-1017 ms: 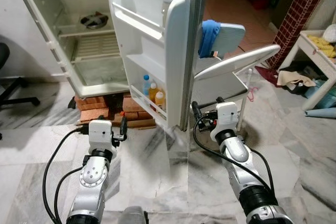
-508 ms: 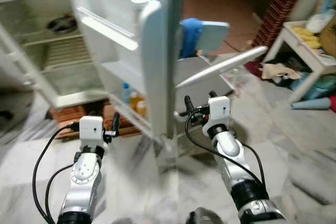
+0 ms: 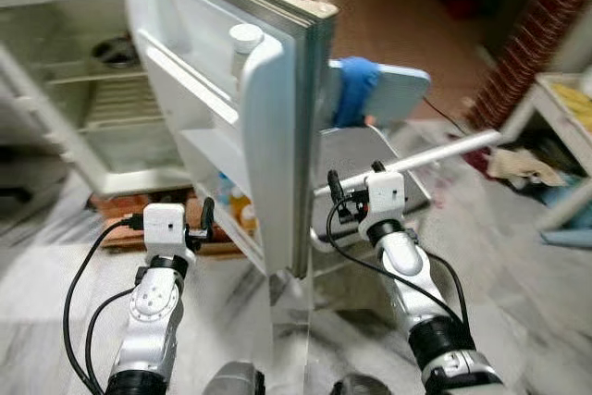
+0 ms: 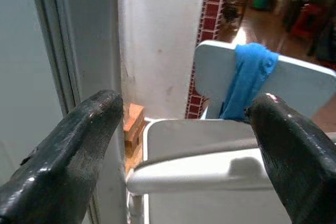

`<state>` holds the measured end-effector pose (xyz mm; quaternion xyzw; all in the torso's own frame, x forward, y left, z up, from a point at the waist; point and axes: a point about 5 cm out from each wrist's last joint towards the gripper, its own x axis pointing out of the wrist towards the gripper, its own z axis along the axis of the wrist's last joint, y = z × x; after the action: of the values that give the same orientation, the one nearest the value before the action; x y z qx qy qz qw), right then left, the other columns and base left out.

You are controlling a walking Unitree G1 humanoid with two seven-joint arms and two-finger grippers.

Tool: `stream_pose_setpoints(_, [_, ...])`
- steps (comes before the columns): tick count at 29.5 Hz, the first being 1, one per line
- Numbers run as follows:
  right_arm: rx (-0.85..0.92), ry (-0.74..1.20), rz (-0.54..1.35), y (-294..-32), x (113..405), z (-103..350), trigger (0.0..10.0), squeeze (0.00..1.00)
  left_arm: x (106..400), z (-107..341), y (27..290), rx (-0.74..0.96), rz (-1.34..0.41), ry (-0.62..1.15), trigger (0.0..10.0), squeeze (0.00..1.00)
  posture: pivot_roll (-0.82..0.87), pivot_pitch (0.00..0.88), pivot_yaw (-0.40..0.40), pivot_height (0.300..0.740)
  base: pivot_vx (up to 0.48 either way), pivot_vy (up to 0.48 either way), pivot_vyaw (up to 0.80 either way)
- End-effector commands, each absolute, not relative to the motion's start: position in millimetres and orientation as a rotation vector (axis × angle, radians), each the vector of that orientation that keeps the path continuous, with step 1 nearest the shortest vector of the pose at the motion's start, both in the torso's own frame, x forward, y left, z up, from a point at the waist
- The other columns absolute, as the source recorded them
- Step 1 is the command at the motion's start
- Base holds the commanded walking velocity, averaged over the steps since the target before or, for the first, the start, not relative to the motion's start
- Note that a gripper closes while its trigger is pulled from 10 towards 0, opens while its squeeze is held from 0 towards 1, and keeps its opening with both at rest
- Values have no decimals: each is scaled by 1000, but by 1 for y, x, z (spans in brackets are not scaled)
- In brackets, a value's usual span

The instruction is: Restocking fridge

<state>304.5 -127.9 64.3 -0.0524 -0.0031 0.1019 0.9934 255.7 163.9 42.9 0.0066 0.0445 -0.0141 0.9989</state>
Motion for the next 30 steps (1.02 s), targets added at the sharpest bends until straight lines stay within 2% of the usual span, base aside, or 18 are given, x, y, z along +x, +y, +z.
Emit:
stream_pose_setpoints(1, [-103,-15,209,-126,305,66,10000,0,254,40,170,16,-5,115,10000,0,123,44,9,740,0,0,800])
stream_pose_setpoints(12, [-169,-63,208,-124,317,80,10000,0,254,30,174,-77,23,209,10000,0,125,55,26,740,0,0,715])
stream_pose_setpoints(25, [-138,-93,154,-129,334,100,10000,0,256,28,172,-88,4,241,10000,0,130,41,19,740,0,0,0])
stream_pose_setpoints(29, [-89,-82,147,-129,341,104,10000,0,255,26,171,-90,5,253,10000,0,132,38,14,740,0,0,0])
stream_pose_setpoints(30, [-21,-87,191,-124,344,110,10000,0,256,26,170,-91,3,255,10000,0,134,38,12,740,0,0,0])
